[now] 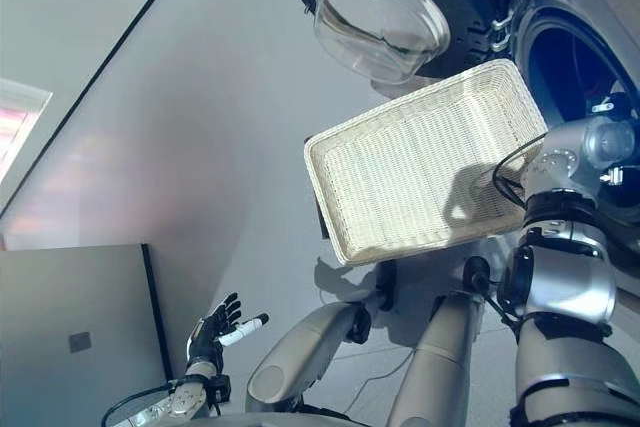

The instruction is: Pick up the clothes and place them into the washing machine

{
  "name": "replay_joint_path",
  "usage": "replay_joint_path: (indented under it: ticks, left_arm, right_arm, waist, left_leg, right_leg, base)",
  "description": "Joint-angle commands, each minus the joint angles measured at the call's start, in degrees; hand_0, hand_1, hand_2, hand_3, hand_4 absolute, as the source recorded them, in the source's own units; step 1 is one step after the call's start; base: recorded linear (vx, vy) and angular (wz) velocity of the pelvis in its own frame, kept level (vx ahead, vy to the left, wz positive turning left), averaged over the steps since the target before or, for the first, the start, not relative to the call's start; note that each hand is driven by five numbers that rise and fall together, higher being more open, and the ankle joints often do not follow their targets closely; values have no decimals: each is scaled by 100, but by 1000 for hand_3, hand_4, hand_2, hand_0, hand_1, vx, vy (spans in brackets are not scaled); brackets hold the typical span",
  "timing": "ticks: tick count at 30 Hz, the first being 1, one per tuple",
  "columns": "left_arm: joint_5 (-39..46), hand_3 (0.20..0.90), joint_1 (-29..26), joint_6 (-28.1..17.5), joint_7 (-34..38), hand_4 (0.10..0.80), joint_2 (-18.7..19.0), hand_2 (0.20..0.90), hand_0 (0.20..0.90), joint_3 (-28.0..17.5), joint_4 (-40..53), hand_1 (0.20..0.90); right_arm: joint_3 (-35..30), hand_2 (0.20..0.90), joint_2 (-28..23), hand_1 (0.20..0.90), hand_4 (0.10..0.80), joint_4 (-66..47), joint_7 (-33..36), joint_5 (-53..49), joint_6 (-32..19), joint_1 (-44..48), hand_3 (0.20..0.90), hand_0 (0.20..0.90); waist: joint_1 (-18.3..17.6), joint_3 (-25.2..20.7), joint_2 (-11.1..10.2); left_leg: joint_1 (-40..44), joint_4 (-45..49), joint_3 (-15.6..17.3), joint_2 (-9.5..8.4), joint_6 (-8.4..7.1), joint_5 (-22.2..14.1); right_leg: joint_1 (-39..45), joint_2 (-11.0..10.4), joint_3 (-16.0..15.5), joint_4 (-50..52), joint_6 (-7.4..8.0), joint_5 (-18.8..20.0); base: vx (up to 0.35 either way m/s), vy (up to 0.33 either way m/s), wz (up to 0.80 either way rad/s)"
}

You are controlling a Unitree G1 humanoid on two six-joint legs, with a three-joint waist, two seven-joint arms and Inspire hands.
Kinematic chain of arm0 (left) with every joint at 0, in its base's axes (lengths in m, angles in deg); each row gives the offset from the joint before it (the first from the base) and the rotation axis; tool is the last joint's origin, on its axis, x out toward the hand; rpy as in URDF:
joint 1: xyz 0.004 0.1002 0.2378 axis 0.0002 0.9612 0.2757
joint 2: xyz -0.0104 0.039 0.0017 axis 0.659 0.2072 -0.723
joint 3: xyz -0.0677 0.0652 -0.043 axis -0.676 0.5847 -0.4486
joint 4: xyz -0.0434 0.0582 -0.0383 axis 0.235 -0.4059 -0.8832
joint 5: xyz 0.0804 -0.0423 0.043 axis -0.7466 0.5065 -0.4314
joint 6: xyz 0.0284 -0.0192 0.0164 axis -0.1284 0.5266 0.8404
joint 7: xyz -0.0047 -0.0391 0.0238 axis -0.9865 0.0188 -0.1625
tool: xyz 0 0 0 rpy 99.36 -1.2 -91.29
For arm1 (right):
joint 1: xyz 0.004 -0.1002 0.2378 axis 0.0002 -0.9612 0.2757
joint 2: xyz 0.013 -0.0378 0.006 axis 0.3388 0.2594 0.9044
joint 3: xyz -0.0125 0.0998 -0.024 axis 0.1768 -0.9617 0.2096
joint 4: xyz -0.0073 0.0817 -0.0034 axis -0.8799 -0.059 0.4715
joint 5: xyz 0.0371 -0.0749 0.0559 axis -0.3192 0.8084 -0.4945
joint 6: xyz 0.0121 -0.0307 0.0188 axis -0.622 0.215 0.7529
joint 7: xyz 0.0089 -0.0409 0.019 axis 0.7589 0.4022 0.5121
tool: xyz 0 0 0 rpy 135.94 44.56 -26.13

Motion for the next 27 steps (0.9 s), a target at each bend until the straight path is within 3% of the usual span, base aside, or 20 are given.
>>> replay_joint_path:
  ticks: [1, 7, 14, 18, 20, 21, 23, 27]
  left_arm:
    - [150, 900, 51, -206, 247, 800, 298, 900, 900, -32, -62, 900]
    - [182, 900, -5, -175, 243, 800, 252, 900, 900, -29, -192, 900]
    - [276, 900, -18, -154, 197, 800, 189, 900, 900, -10, -210, 900]
    - [309, 900, -12, -130, 201, 800, 147, 900, 900, -7, -311, 900]
    - [199, 900, -71, -26, 212, 800, 172, 900, 900, -30, -455, 900]
    - [133, 900, -120, 18, 194, 800, 172, 900, 900, -29, -498, 900]
    - [170, 900, -94, -1, 208, 800, 122, 900, 900, -73, -517, 900]
    - [217, 900, -50, -13, 177, 800, 118, 900, 900, -94, -483, 900]
  right_arm:
    - [820, 900, -1339, 900, 800, -965, -345, 607, -649, 1005, 900, 900]
    - [714, 900, -1217, 900, 800, -892, -527, 356, -714, 870, 900, 900]
    - [414, 900, -700, 900, 800, -830, -731, 10, -787, 408, 900, 900]
    - [396, 900, -499, 900, 800, -333, -825, -86, -610, 297, 900, 900]
    - [551, 900, -750, 900, 800, 852, -887, -177, -96, 458, 900, 900]
    - [539, 900, -735, 900, 800, 1003, -910, -402, -88, 512, 900, 900]
    - [449, 900, -409, 900, 800, 826, -979, -456, -121, 308, 900, 900]
    - [358, 900, -215, 900, 800, 673, -1096, -588, -166, 84, 900, 900]
  waist:
    - [-123, -610, 411]
    - [-146, -619, 416]
    - [-161, -605, 431]
    - [-149, -584, 420]
    - [-134, -592, 390]
    - [-147, -589, 405]
    - [-159, -590, 419]
    - [-156, -596, 406]
  left_leg:
    - [-123, 249, -97, 287, -437, 158]
    - [-74, 162, -83, 273, -444, 193]
    - [-28, 77, -60, 232, -438, 230]
    - [-11, 58, -58, 218, -429, 245]
    - [11, 40, -49, 218, -437, 252]
    - [22, 22, -54, 211, -440, 252]
    - [54, -68, -36, 196, -445, 290]
    - [124, -185, -46, 175, -447, 343]
  right_leg:
    - [678, 234, -380, -493, -443, 163]
    - [727, 222, -399, -552, -434, 196]
    - [806, 198, -410, -659, -418, 246]
    - [849, 181, -409, -743, -408, 297]
    - [884, 166, -421, -778, -405, 329]
    - [887, 161, -432, -803, -403, 350]
    - [925, 144, -451, -930, -377, 413]
    - [1033, 110, -492, -1084, -346, 481]
  base:
    - [0, 0, 0]
    - [0, 0, 0]
    - [0, 0, 0]
    - [0, 0, 0]
    - [2, 12, 4]
    - [1, 35, 11]
    - [-5, 42, 9]
    - [2, 15, 2]
